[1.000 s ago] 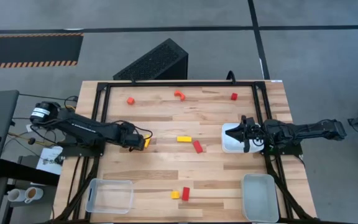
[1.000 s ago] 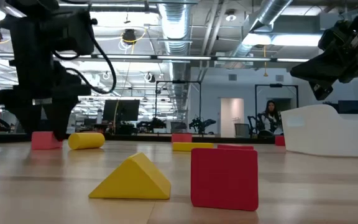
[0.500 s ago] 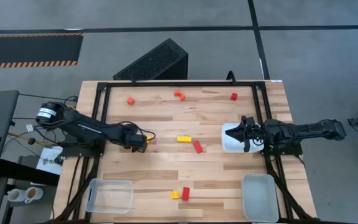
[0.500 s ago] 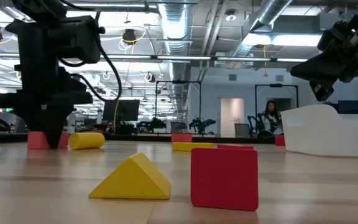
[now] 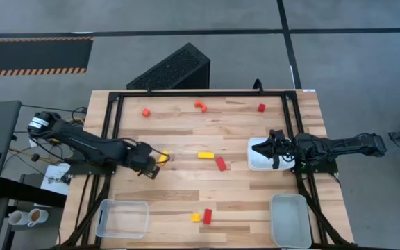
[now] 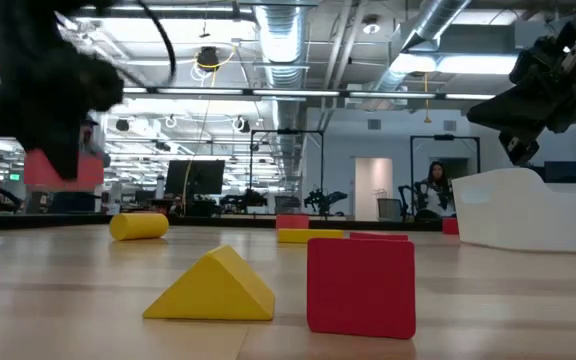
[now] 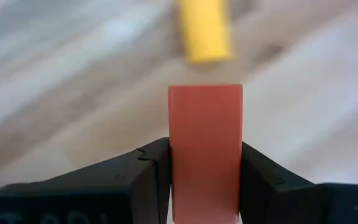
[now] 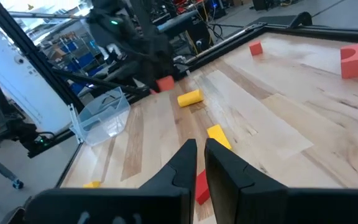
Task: Sort & place blocks by color
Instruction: Put the bottom left orange block into the transparent bin
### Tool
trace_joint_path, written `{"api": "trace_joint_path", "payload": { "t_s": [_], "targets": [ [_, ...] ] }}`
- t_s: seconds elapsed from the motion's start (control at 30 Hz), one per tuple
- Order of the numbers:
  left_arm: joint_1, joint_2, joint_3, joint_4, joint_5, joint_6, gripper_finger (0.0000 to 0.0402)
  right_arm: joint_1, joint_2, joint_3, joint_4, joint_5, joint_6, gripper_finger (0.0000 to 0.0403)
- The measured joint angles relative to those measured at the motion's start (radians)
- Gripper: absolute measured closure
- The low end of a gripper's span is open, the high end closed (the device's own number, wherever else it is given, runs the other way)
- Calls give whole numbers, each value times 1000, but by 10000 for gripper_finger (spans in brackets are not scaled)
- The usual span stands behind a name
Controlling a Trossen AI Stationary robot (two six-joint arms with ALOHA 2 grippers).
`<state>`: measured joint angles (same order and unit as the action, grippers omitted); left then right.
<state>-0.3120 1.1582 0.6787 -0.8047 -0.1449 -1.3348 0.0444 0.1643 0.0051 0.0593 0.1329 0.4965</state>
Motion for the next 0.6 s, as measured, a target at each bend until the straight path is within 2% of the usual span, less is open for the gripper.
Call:
{"api": "trace_joint_path", "payload": {
  "t_s": [0.13,0.23,0.47,0.6],
  "targets": [
    [-126,-70,49,-2,-45,-41,301,0,0,0,0,0,1,346],
    [-240,-81,107,11,-111,-8,296,0,0,0,0,0,2,346],
    [-487,9,267,-6,-217,15,300,0,0,0,1,0,4,346],
    [-573,96,357,-85,-199,-52,300,0,0,0,1,0,4,346]
  ]
}}
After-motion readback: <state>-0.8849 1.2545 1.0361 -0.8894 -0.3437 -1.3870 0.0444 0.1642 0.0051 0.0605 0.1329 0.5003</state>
